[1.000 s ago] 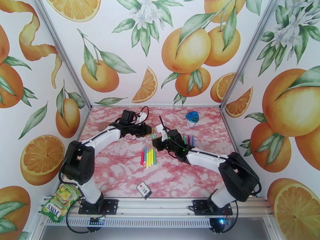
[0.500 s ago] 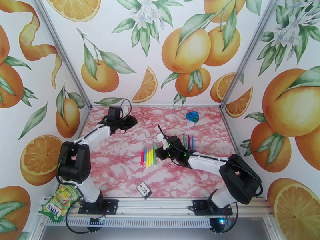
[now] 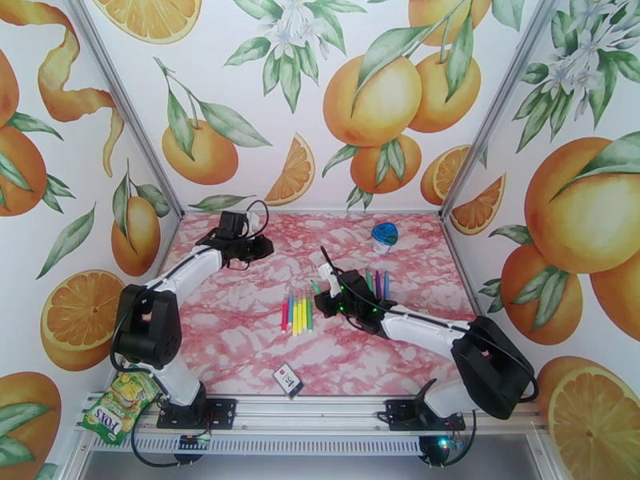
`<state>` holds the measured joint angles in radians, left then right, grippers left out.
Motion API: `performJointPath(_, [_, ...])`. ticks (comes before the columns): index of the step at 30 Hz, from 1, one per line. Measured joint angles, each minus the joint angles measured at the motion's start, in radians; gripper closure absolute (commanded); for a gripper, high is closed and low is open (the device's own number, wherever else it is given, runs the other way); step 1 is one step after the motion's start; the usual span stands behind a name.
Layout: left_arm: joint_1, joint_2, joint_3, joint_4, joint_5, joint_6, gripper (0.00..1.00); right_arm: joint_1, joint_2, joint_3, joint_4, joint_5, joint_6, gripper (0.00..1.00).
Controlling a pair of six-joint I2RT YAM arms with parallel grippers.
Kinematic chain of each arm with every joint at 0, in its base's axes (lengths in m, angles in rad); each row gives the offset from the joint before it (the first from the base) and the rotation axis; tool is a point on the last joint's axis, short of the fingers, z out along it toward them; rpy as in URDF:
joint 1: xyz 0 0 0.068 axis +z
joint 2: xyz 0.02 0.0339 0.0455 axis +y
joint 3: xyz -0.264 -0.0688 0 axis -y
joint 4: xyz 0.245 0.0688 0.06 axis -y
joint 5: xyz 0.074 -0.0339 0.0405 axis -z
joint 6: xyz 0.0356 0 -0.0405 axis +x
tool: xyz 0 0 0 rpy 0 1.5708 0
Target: Open the pen caps
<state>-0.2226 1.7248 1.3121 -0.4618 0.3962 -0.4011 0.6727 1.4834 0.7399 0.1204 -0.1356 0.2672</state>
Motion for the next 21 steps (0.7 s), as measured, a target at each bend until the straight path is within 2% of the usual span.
performJointPath(10, [0.002,-0.057,0.005,-0.177,-0.192,0.143,1.00,-0.057,0.000,0.093,-0.100,0.129,-0.019,1.00])
performJointPath(21, [0.061,-0.067,-0.020,-0.245,-0.370,0.192,1.00,-0.214,-0.020,0.115,-0.233,0.241,-0.031,1.00])
